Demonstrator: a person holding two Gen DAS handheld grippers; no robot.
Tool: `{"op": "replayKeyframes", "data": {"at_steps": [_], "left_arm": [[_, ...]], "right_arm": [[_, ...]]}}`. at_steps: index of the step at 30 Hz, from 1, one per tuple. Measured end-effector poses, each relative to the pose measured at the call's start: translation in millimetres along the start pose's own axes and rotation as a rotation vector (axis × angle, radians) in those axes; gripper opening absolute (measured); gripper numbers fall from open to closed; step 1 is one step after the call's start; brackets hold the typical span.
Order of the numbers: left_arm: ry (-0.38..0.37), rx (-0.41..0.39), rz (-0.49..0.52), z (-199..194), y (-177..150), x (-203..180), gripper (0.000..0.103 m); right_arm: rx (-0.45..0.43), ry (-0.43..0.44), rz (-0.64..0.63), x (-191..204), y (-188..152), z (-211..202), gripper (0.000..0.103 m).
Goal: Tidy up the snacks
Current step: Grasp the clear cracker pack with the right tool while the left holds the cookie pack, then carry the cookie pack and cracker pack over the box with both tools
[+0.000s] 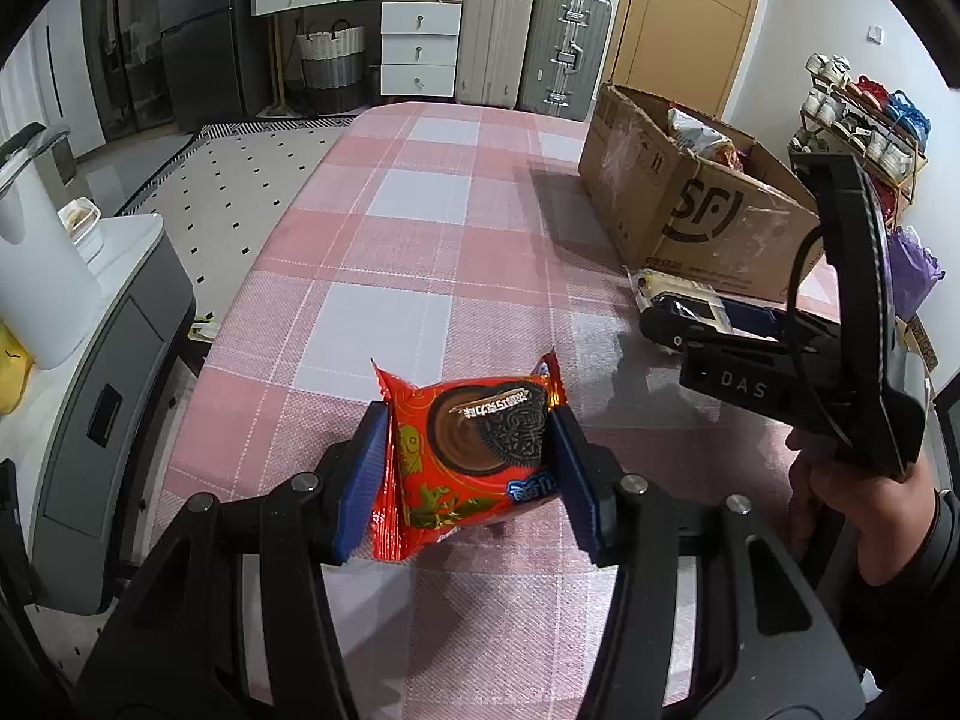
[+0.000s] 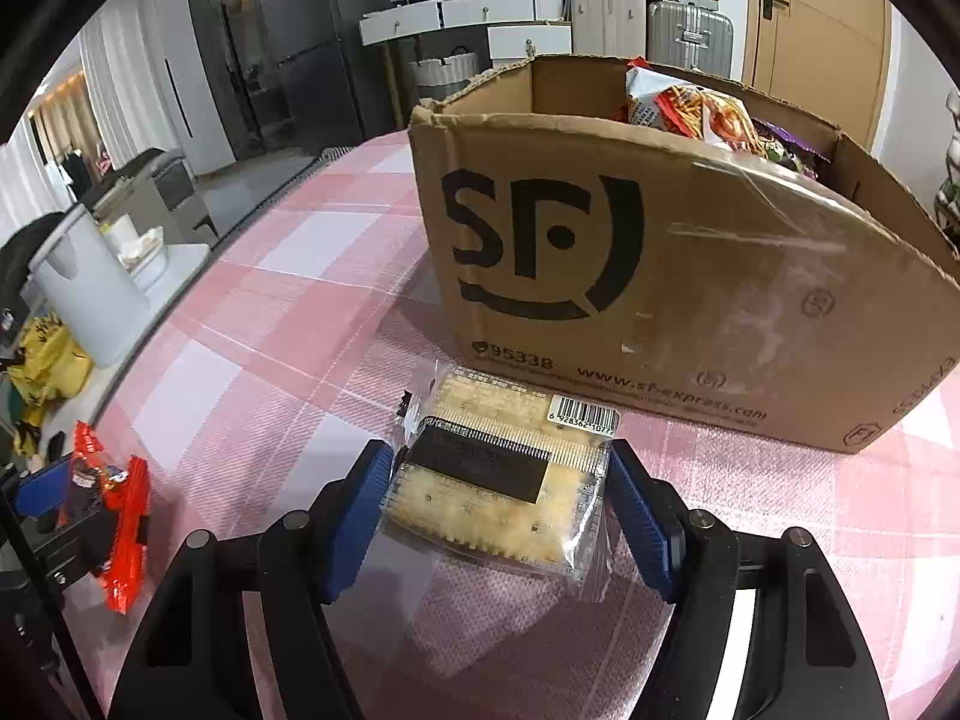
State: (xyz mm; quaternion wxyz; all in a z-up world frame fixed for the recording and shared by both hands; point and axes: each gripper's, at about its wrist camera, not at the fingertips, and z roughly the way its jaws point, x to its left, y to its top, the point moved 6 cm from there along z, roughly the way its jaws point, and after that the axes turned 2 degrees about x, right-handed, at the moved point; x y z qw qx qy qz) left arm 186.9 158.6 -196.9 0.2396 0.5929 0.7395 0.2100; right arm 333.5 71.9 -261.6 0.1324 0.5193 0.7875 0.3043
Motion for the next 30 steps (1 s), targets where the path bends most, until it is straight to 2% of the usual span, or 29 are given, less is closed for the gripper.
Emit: {"op": "replayKeyframes", "data": {"at_steps": [13, 23, 26, 30], "left_arm": [[-0.004, -0.014, 0.034, -14, 4, -22, 0.05], [-0.024, -0.066, 0.098, -27, 29, -55, 0.05], [-0.097, 0.003, 0.073, -11, 30, -61, 0.033], [-0.074, 0.028, 0.037, -4, 26, -52, 0.034]], "right_arm": [[-0.078, 0.123, 0.047, -18, -11, -69, 0.072], [-0.156, 0.165, 0.108, -58, -16, -137, 0.072], [-0.147, 0.139, 0.109, -67, -20, -141, 0.072], [-0.141, 0.147, 0.125, -70, -27, -134, 0.072]]}}
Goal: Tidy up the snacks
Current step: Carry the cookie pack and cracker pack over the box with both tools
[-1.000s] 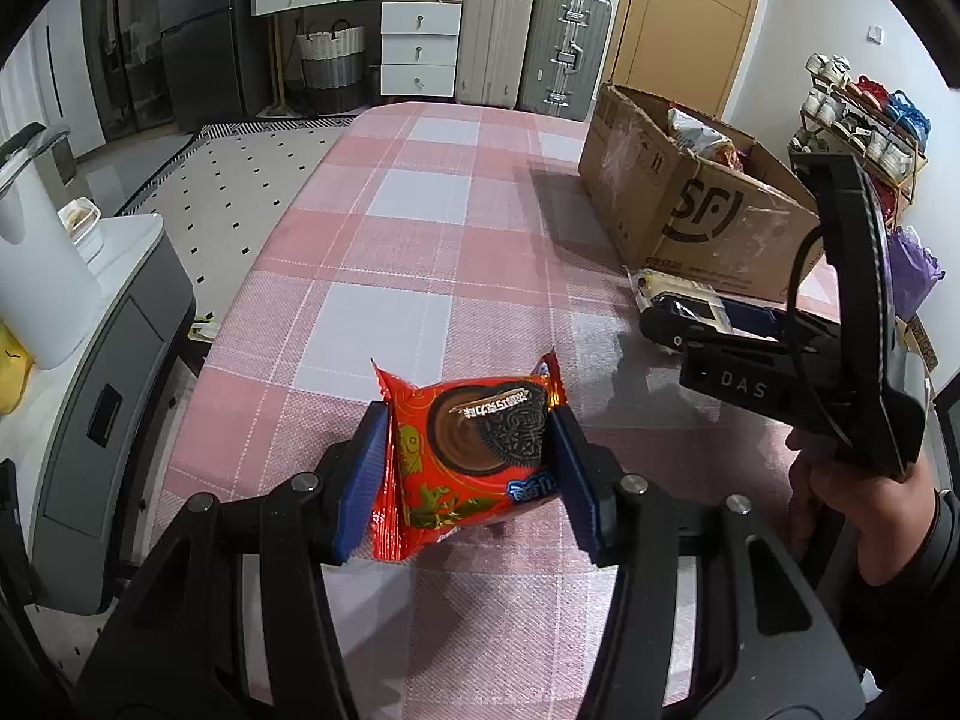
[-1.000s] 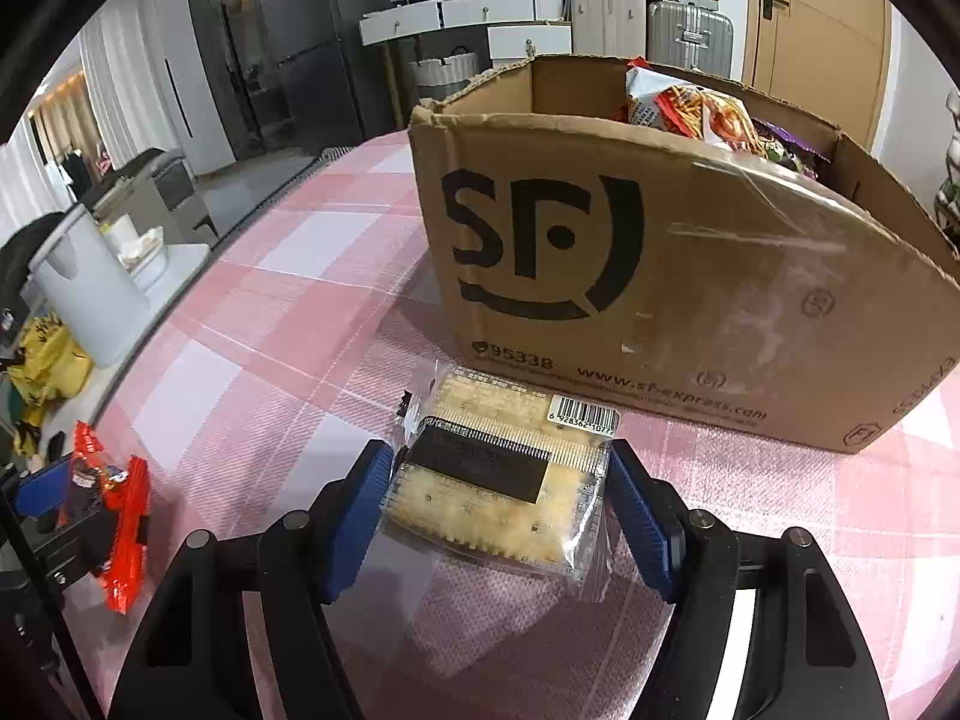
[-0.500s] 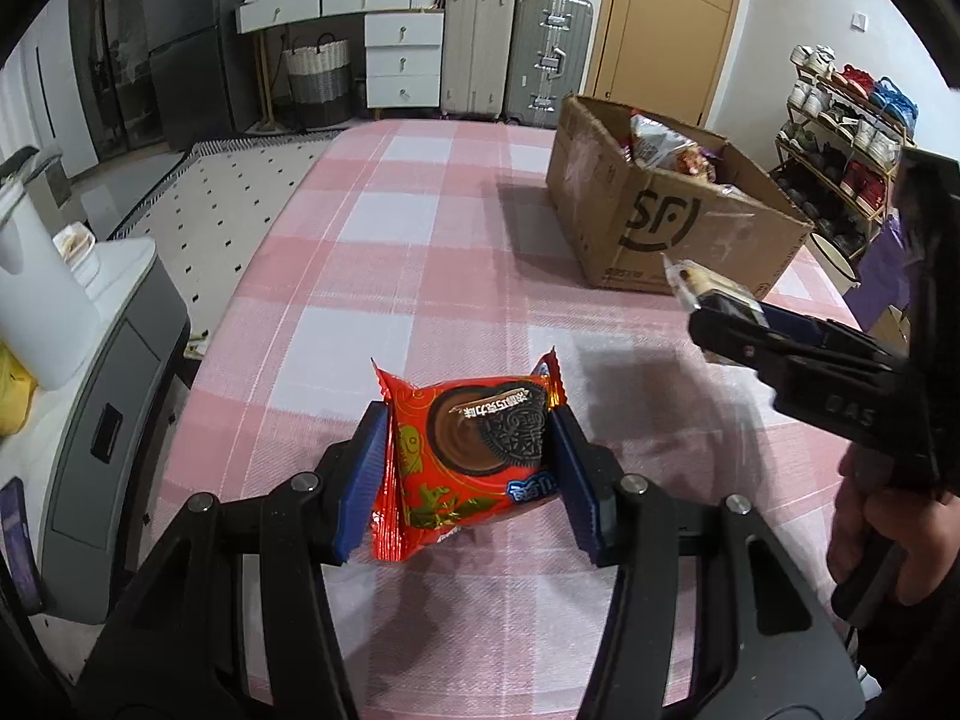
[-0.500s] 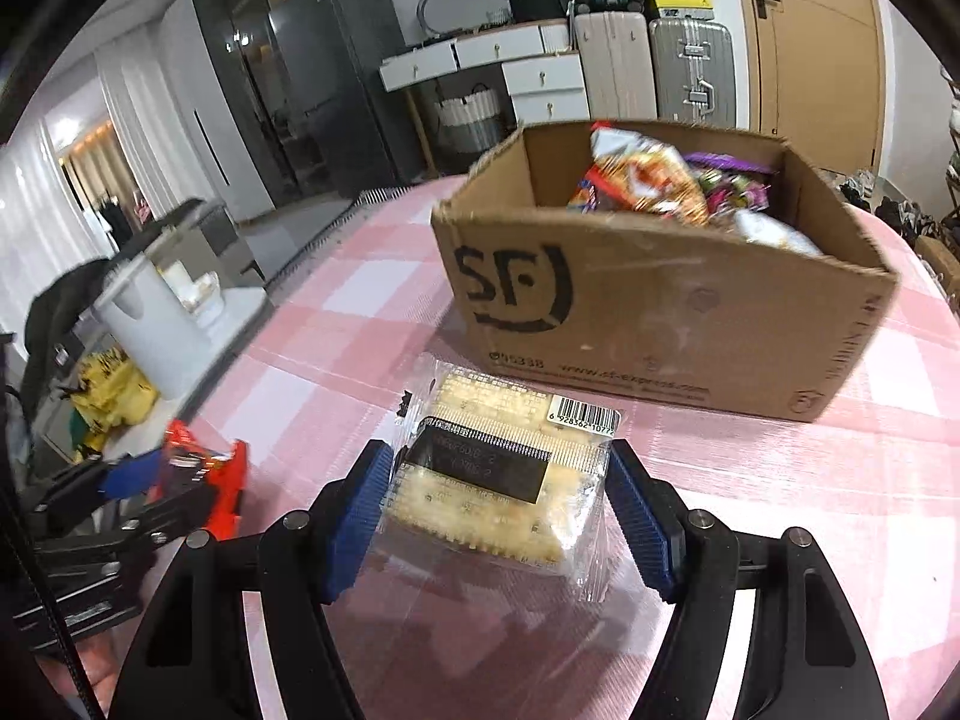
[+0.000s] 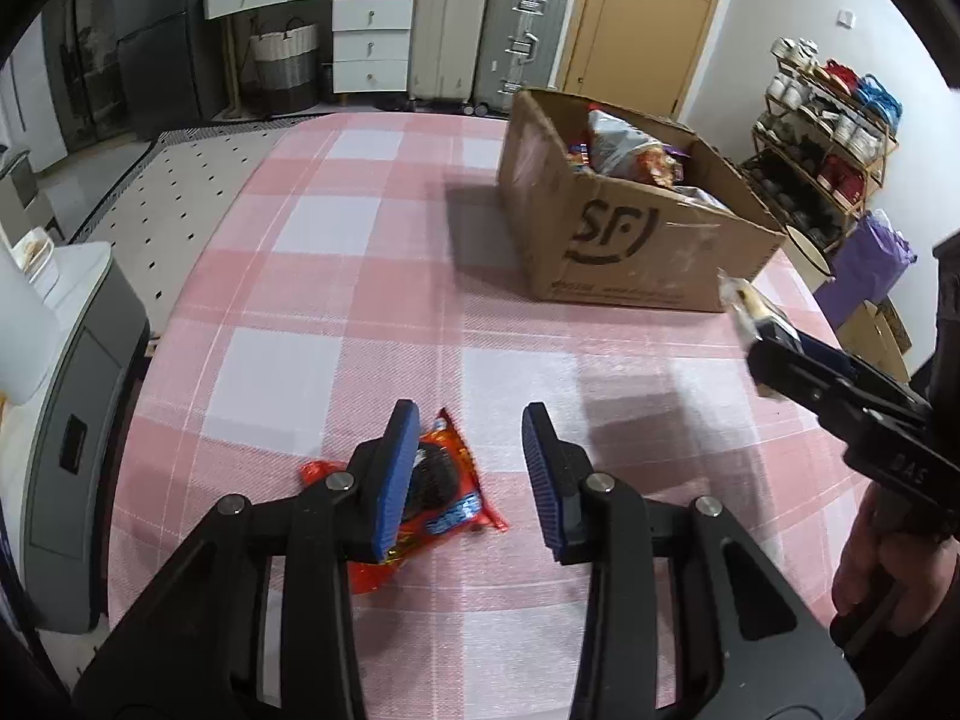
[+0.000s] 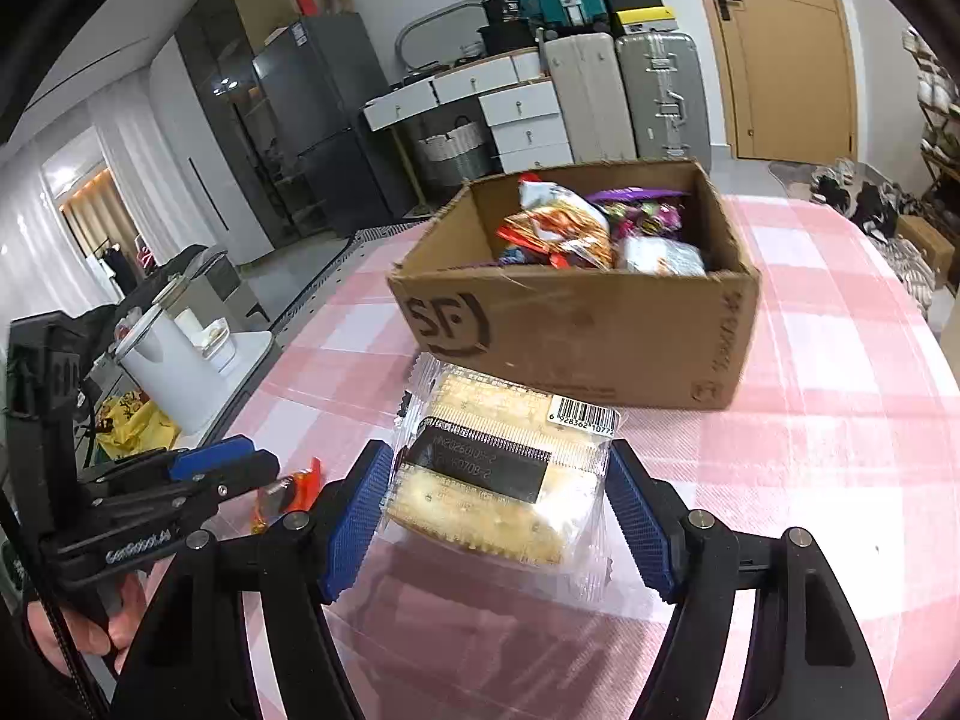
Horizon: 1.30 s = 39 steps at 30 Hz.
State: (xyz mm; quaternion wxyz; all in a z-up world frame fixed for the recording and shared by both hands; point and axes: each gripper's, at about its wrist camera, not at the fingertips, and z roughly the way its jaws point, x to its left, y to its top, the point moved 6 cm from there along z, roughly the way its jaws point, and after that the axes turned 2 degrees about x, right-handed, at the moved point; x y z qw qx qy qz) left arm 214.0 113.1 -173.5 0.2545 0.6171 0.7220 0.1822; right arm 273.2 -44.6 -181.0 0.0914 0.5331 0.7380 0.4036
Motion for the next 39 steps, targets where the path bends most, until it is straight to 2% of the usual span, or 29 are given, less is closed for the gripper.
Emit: {"op": "replayKeyframes", "data": {"at_steps": [2, 4, 8, 10, 12, 15, 20, 23, 26, 29, 32, 39], "left_arm": [[0.02, 0.011, -0.011, 1, -5, 7, 0.037], [0.038, 0.027, -0.014, 4, -11, 14, 0.044], [0.049, 0.03, -0.053, 1, -20, 34, 0.065], [0.056, 0.03, -0.071, 0, -22, 43, 0.066], [0.066, 0.053, -0.099, 4, -26, 52, 0.074], [0.042, 0.096, -0.128, 16, -30, 51, 0.074], [0.057, 0.138, -0.111, 38, -30, 33, 0.075], [0.088, 0.145, -0.122, 48, -26, 28, 0.075], [0.163, 0.16, -0.106, 61, -25, 28, 0.075], [0.19, 0.14, -0.073, 63, -27, 26, 0.073], [0.166, 0.11, -0.041, 59, -29, 21, 0.056], [0.105, 0.096, -0.03, 53, -32, 21, 0.055]], "right_arm": [[-0.003, 0.014, -0.006, -1, -2, -2, 0.072], [-0.006, 0.025, -0.01, 0, -4, 2, 0.072], [0.0, 0.051, -0.001, -2, -7, 5, 0.072], [0.0, 0.058, -0.001, -3, -8, 7, 0.072], [0.003, 0.063, 0.003, -3, -10, 10, 0.072], [0.01, 0.074, 0.011, -2, -12, 14, 0.072], [0.009, 0.086, 0.01, -4, -12, 14, 0.072], [0.012, 0.085, 0.01, -6, -14, 15, 0.072], [0.021, 0.085, 0.013, -6, -17, 18, 0.072], [0.023, 0.083, 0.009, -5, -15, 19, 0.072], [0.026, 0.08, 0.007, -4, -15, 19, 0.072], [0.03, 0.073, -0.009, 3, -14, 20, 0.072]]}}
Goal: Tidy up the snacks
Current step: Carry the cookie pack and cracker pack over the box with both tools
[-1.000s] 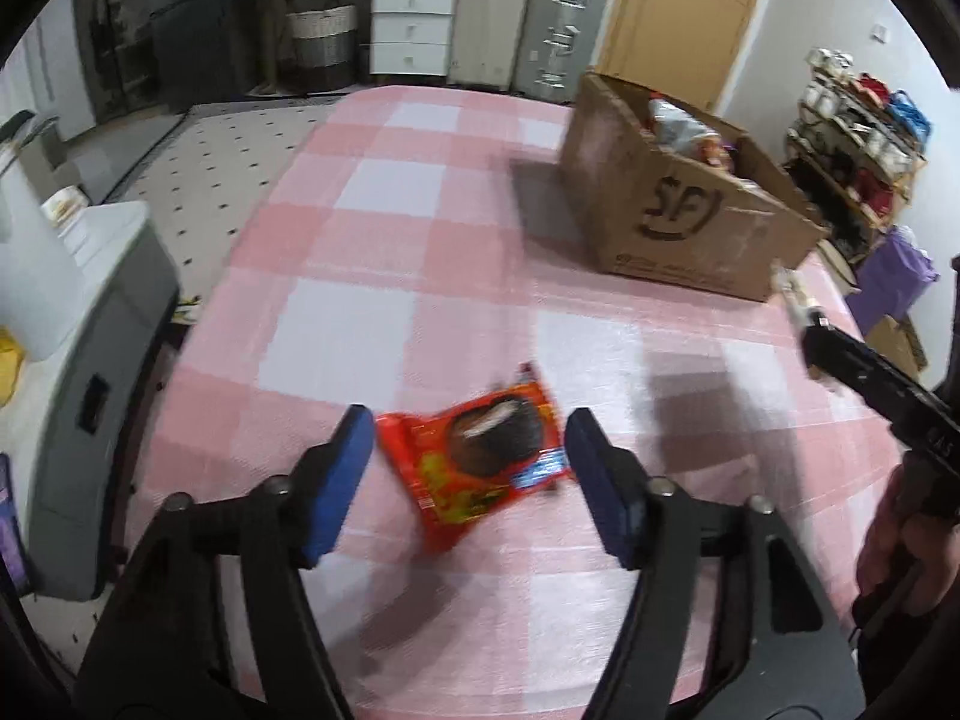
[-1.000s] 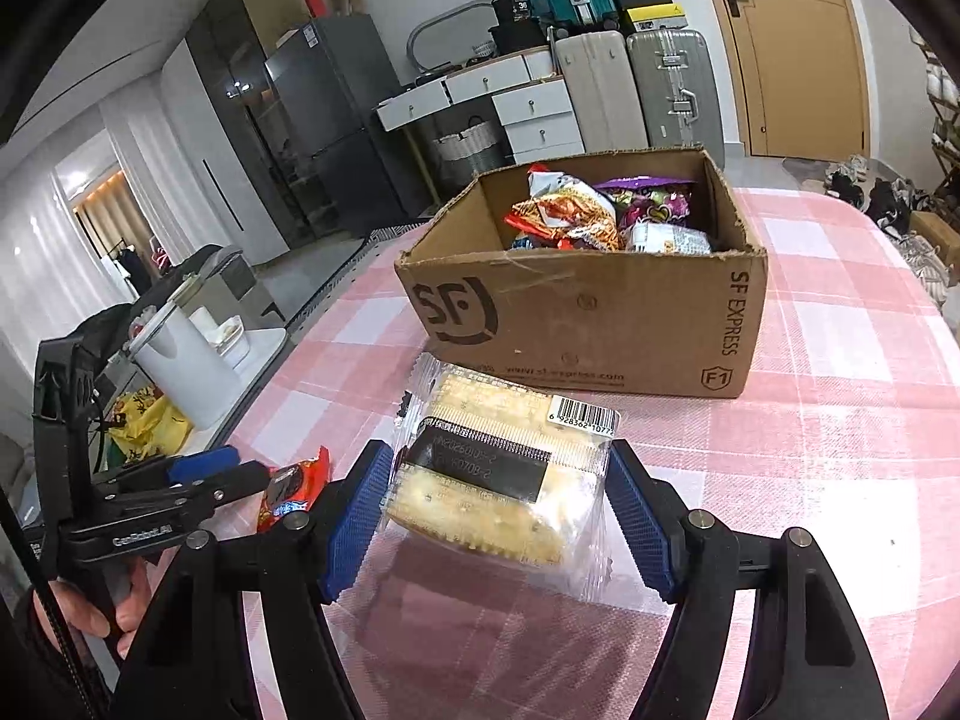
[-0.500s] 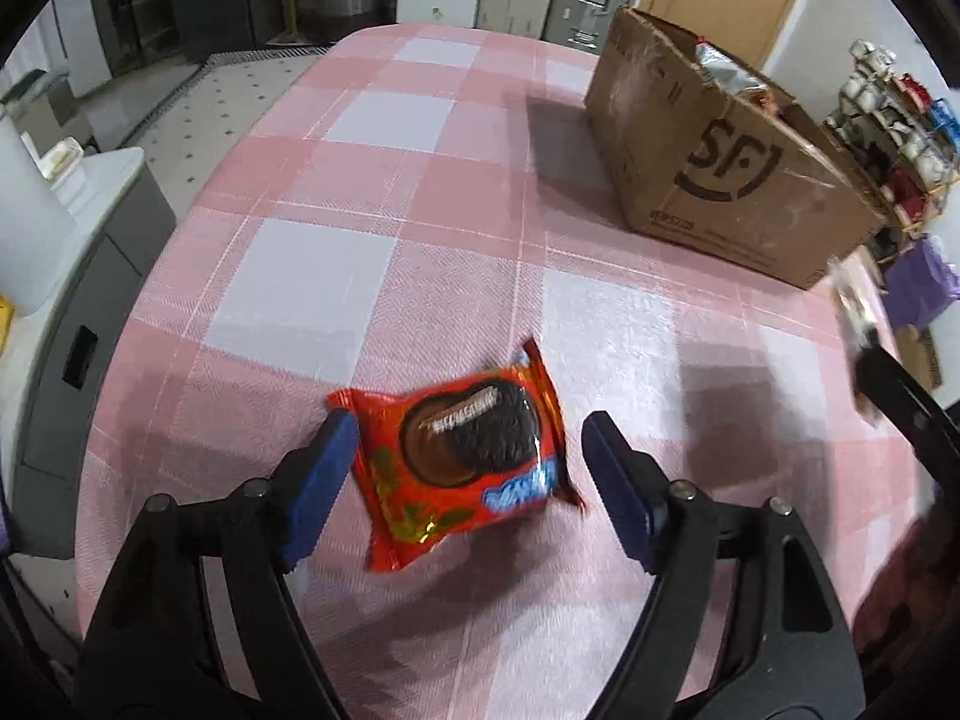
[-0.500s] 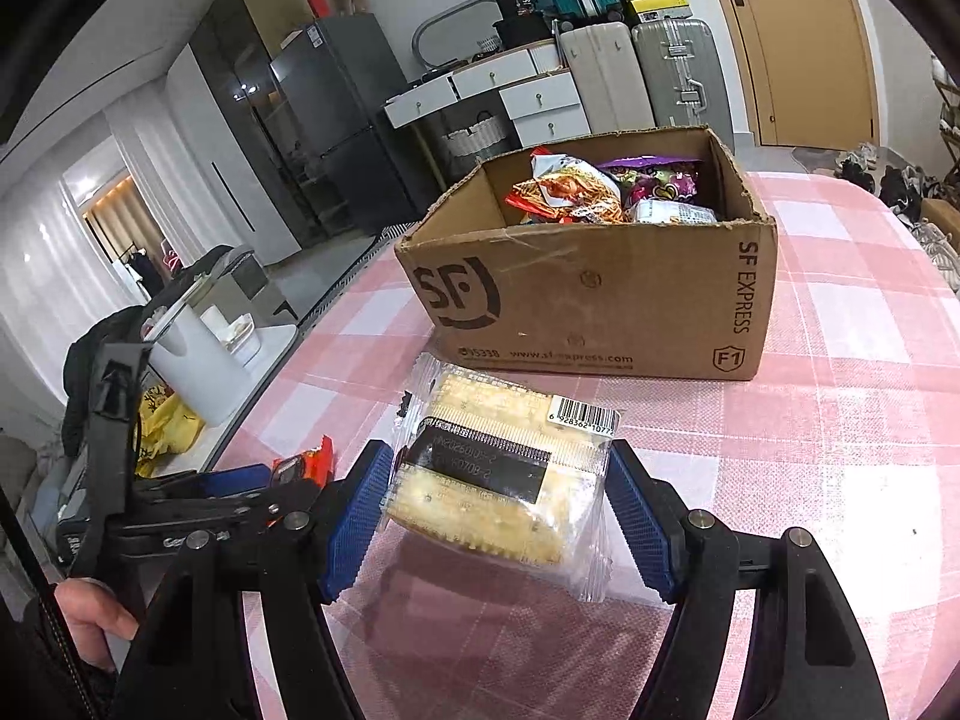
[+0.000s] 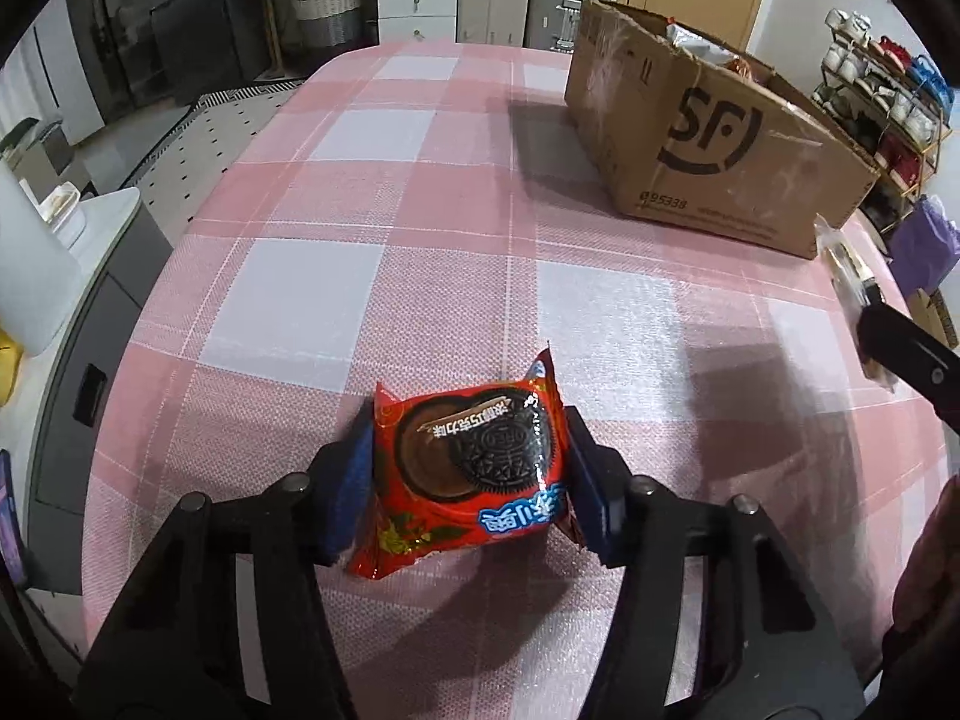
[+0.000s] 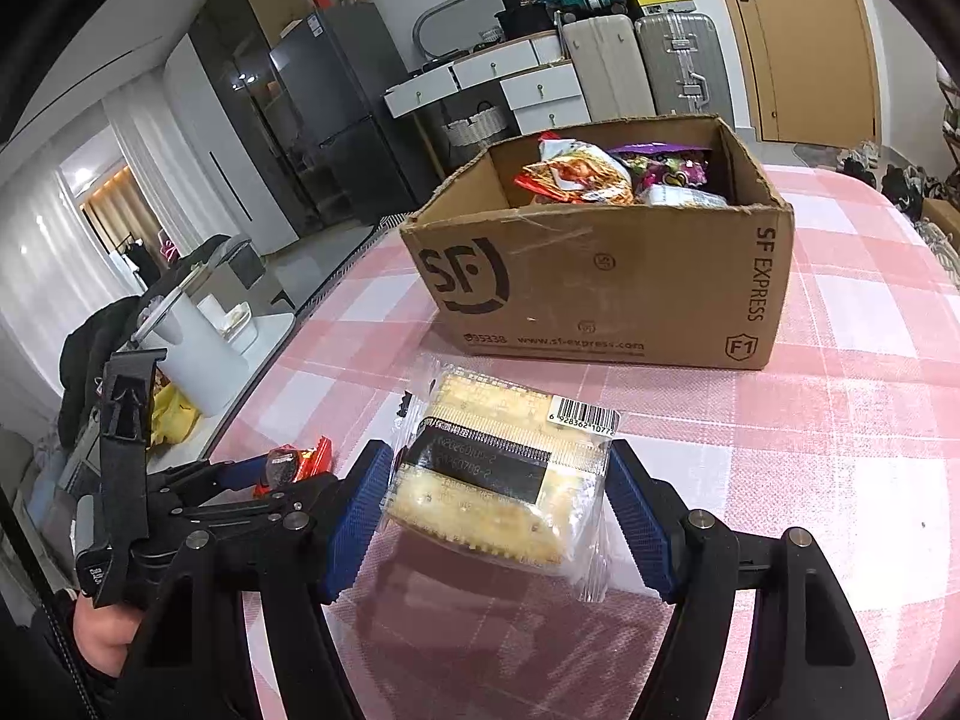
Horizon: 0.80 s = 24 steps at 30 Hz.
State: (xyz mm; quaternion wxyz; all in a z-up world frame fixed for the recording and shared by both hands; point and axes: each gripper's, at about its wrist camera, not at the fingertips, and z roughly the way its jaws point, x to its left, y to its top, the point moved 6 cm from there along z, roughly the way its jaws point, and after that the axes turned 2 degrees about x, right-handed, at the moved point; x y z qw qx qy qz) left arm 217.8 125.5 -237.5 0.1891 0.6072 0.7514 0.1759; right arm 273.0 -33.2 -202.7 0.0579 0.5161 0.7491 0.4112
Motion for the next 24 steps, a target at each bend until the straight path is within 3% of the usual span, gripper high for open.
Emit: {"op": "replayKeyframes", "data": {"at_steps": [11, 20, 24], "left_arm": [[-0.036, -0.09, 0.011, -39, 28, 0, 0.054], [-0.072, -0.225, 0.063, -83, 91, -14, 0.054], [-0.112, -0.25, 0.09, -98, 121, -27, 0.054]], "right_arm": [[-0.061, 0.006, -0.033, 8, 25, -28, 0.072], [-0.12, 0.017, -0.072, 10, 66, -64, 0.072], [-0.155, -0.001, -0.096, 8, 88, -82, 0.072]]}}
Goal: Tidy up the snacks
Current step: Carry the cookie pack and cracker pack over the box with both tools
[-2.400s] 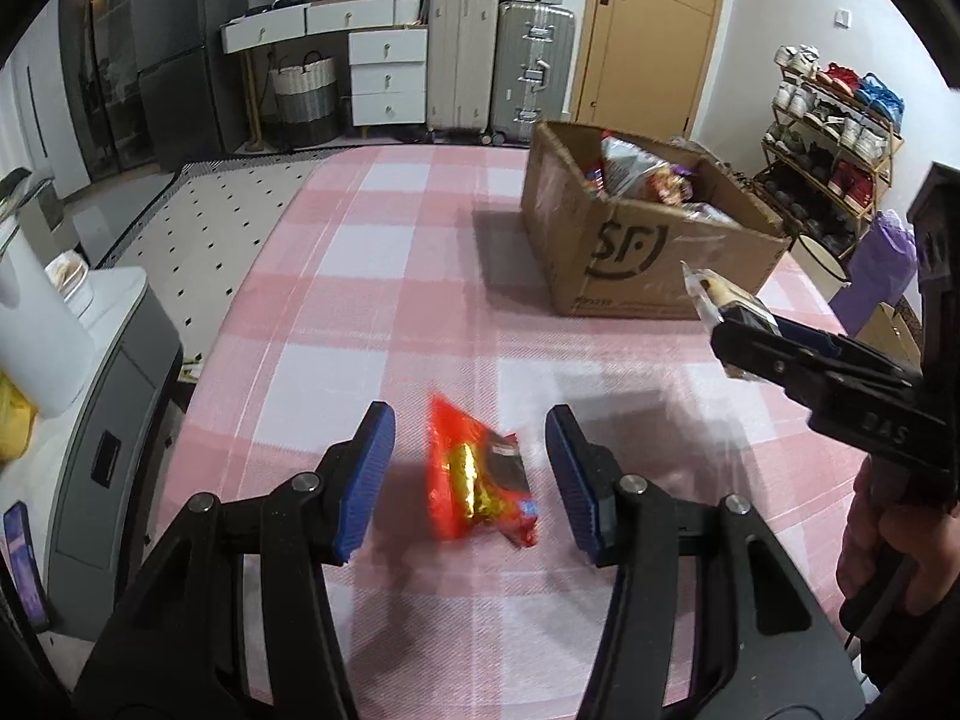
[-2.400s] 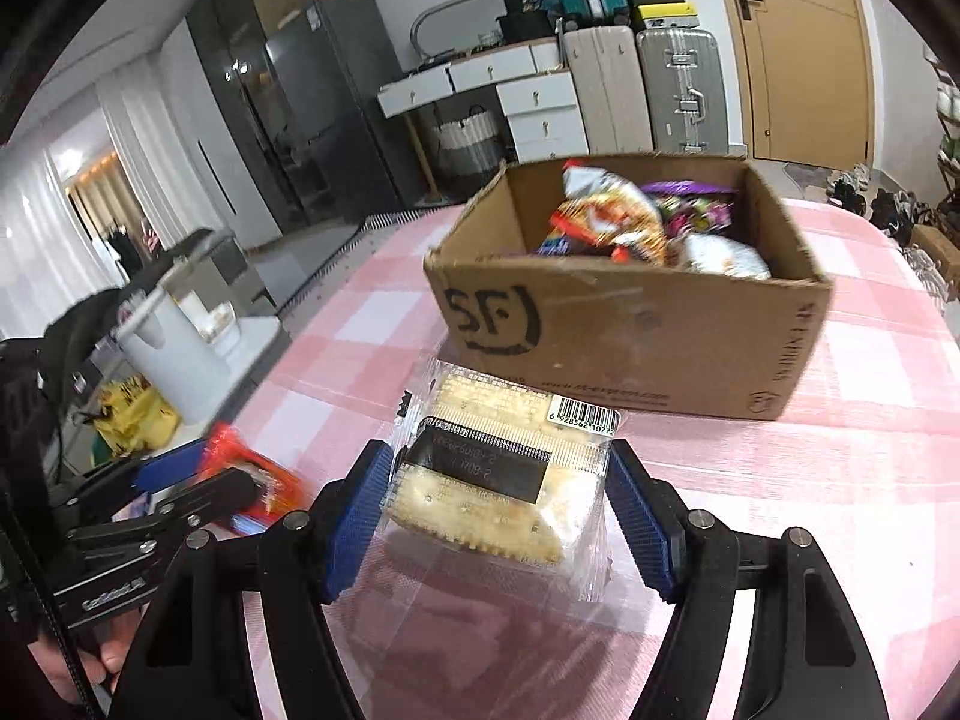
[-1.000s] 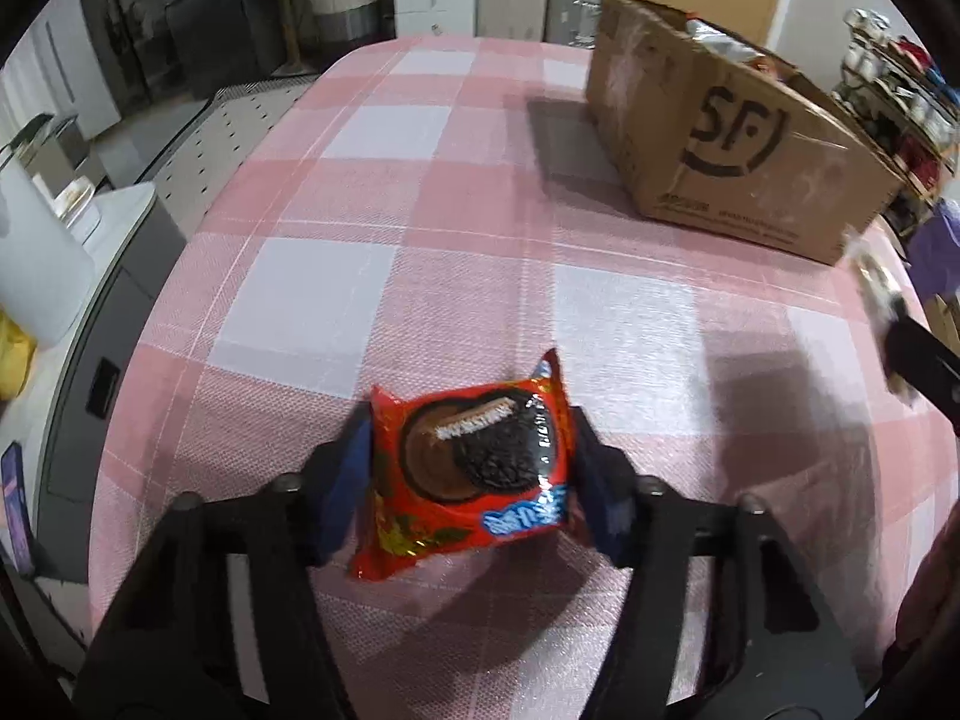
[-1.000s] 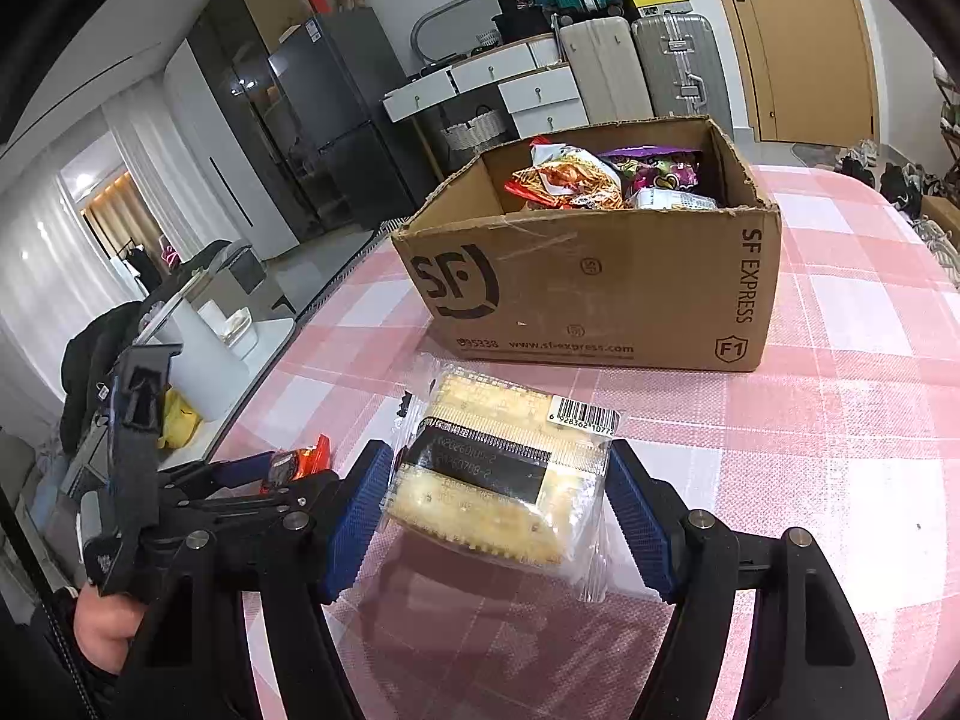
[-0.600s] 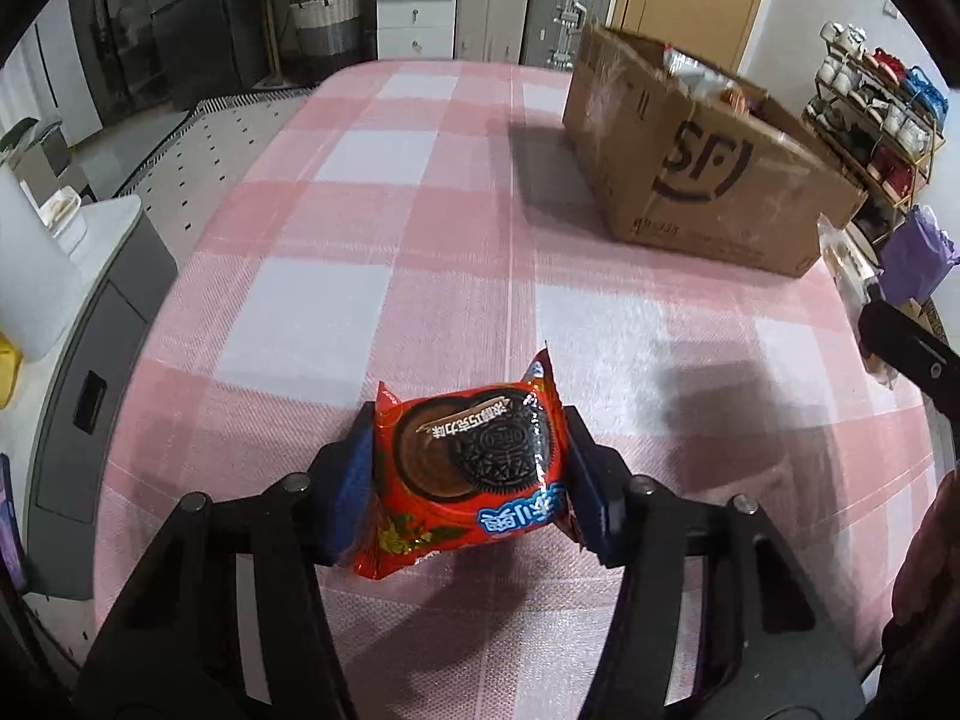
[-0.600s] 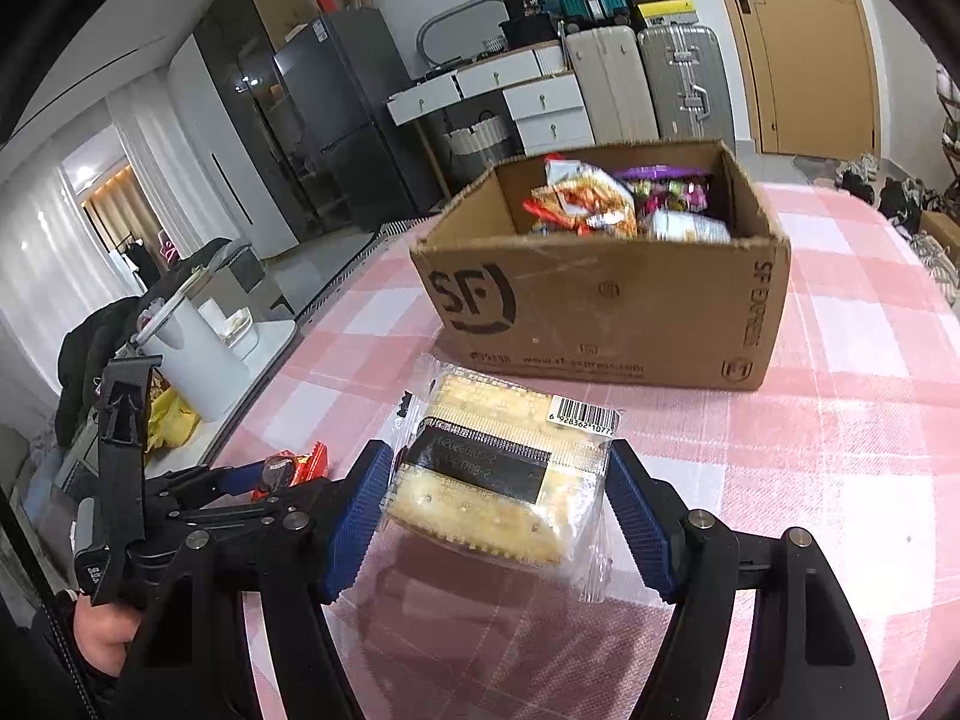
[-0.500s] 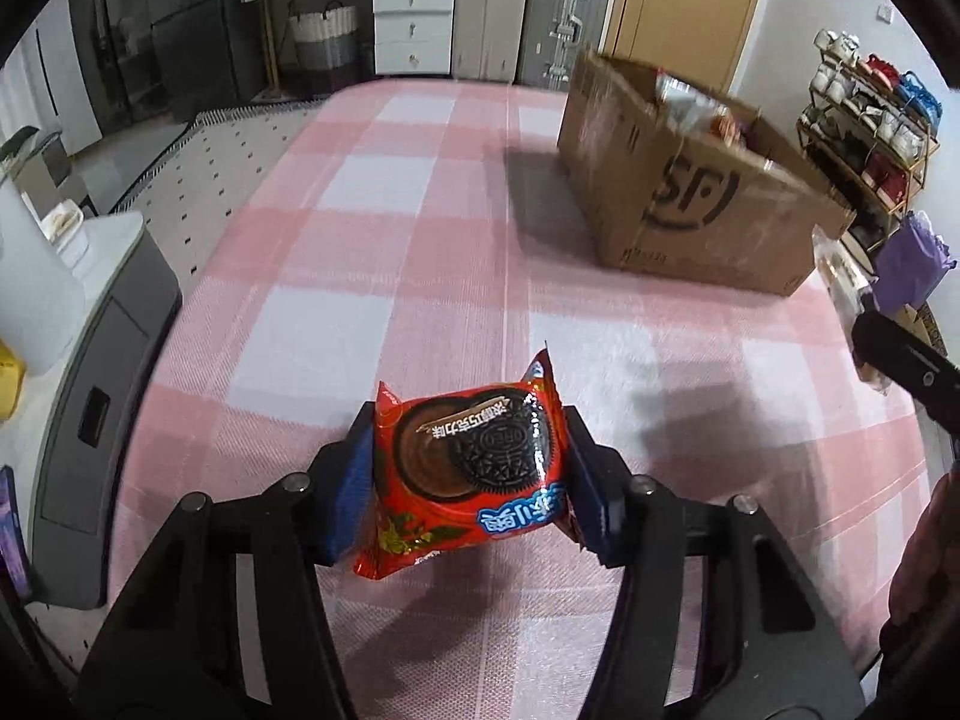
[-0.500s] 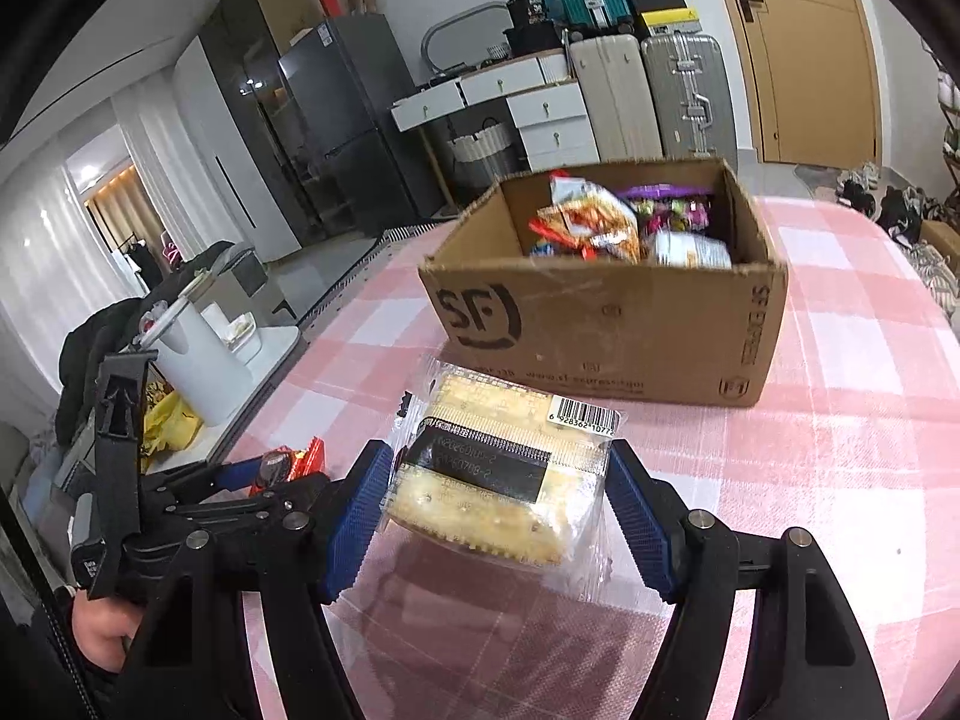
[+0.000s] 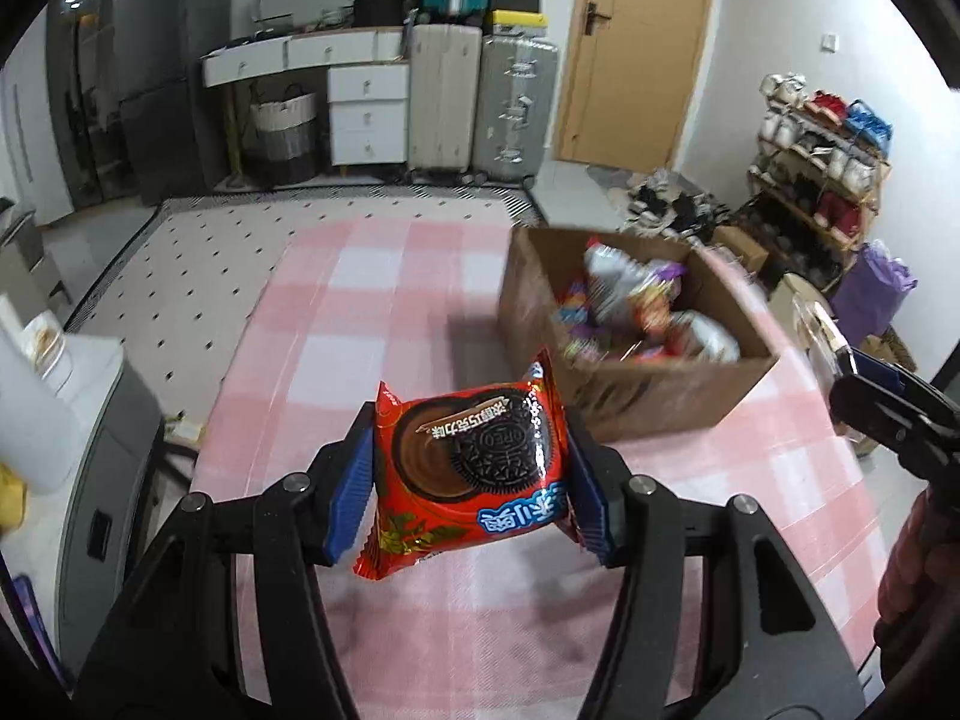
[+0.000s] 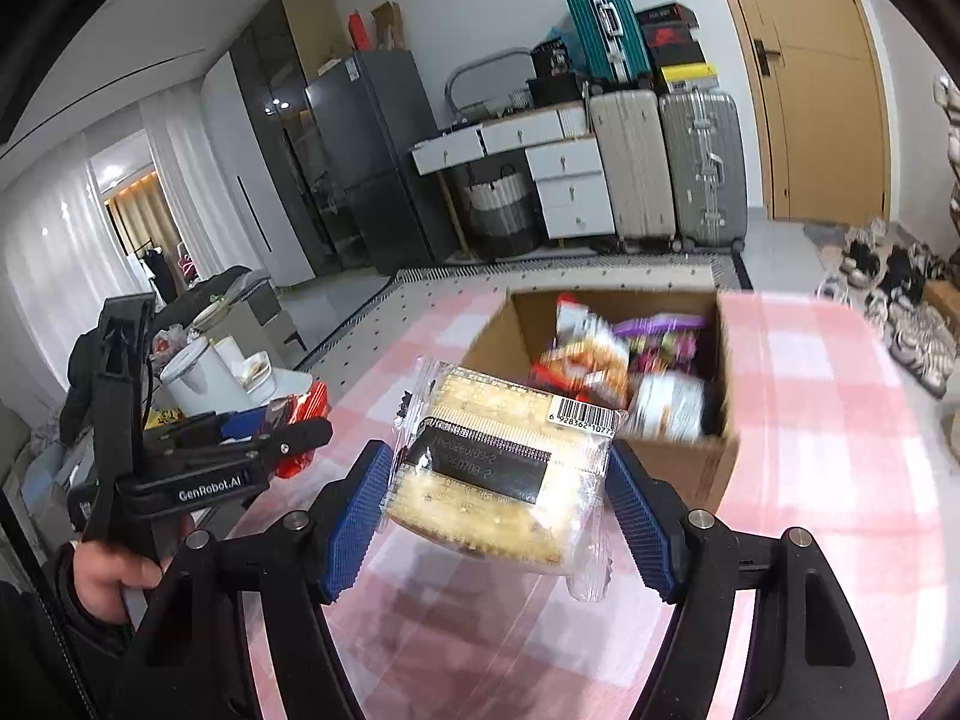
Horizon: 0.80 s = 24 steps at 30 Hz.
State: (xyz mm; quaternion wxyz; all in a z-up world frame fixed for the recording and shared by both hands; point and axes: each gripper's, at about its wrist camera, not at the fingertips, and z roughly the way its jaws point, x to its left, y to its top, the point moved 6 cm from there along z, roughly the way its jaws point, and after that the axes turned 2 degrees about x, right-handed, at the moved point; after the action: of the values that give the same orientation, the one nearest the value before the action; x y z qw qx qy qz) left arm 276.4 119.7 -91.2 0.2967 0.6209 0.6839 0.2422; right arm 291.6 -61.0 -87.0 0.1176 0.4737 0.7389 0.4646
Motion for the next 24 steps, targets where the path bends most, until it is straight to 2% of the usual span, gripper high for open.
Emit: {"op": "replayKeyframes", "data": {"at_steps": [6, 12, 18, 24], "left_arm": [[-0.046, -0.026, 0.052, -2, 43, -26, 0.054], [-0.096, -0.018, 0.082, 14, 79, -60, 0.055], [-0.11, 0.014, 0.103, 45, 100, -85, 0.055], [-0.119, 0.05, 0.065, 78, 111, -88, 0.055]], "right_arm": [[-0.032, 0.003, -0.024, -3, 39, -10, 0.072], [-0.036, -0.004, -0.037, -11, 71, -3, 0.072], [-0.041, -0.01, -0.012, -31, 96, 9, 0.072], [-0.023, -0.002, 0.042, -59, 107, 28, 0.072]]}}
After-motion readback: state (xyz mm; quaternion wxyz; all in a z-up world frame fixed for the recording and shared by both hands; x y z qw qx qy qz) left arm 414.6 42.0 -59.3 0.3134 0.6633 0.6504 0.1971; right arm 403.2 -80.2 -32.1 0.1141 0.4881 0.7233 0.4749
